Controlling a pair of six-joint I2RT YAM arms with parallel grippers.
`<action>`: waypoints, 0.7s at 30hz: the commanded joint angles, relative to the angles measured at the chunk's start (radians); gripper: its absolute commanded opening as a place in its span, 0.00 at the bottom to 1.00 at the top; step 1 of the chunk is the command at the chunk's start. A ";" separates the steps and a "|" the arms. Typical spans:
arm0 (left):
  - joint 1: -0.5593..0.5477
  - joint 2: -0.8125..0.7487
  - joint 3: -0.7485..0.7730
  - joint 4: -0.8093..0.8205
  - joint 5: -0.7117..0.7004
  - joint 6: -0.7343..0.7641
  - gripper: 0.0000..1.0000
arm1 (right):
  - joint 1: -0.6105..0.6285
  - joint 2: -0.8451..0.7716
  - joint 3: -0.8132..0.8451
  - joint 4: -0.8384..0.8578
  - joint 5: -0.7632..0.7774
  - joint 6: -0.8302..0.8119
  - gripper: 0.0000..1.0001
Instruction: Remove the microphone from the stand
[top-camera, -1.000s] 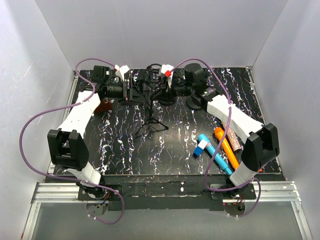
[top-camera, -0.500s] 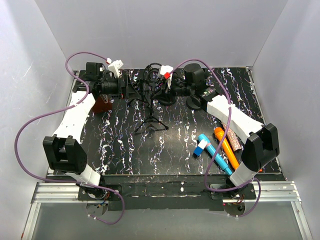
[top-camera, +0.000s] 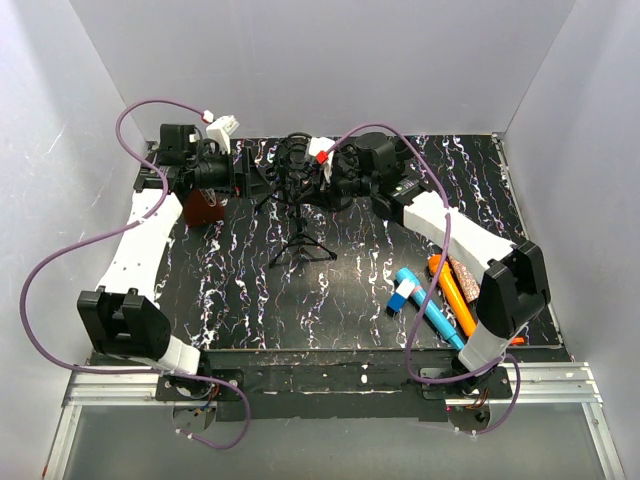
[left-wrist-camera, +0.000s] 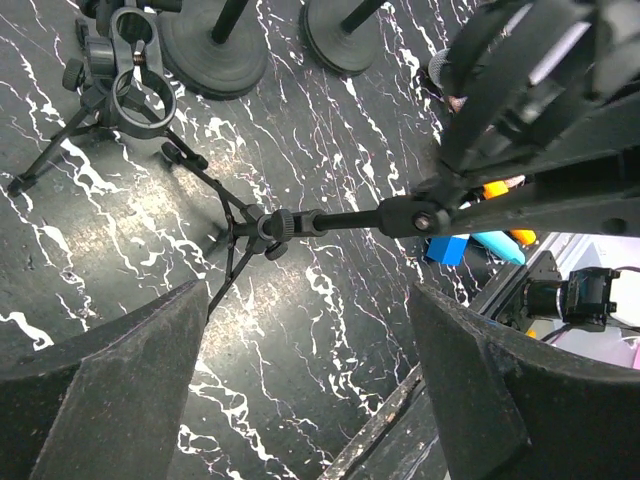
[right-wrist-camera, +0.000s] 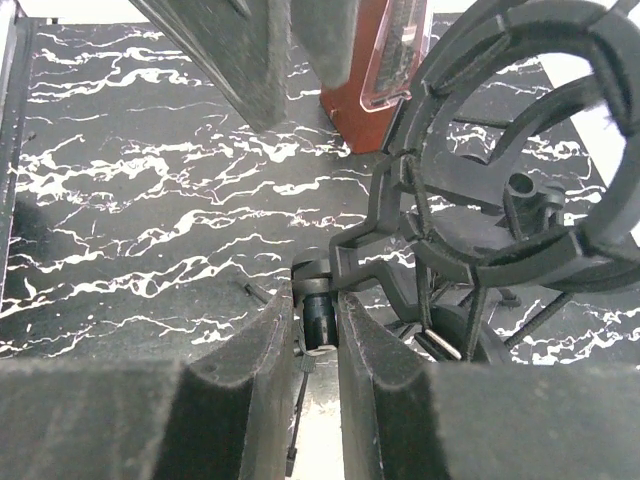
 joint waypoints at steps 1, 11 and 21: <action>0.006 -0.070 0.010 0.009 -0.020 0.030 0.80 | 0.009 -0.004 0.033 0.015 0.038 -0.005 0.11; 0.007 -0.086 -0.014 0.025 -0.048 0.036 0.80 | 0.012 -0.050 0.030 -0.088 0.076 -0.013 0.55; 0.010 -0.060 0.030 0.028 -0.149 0.091 0.98 | -0.005 -0.209 -0.054 -0.338 0.168 -0.004 0.73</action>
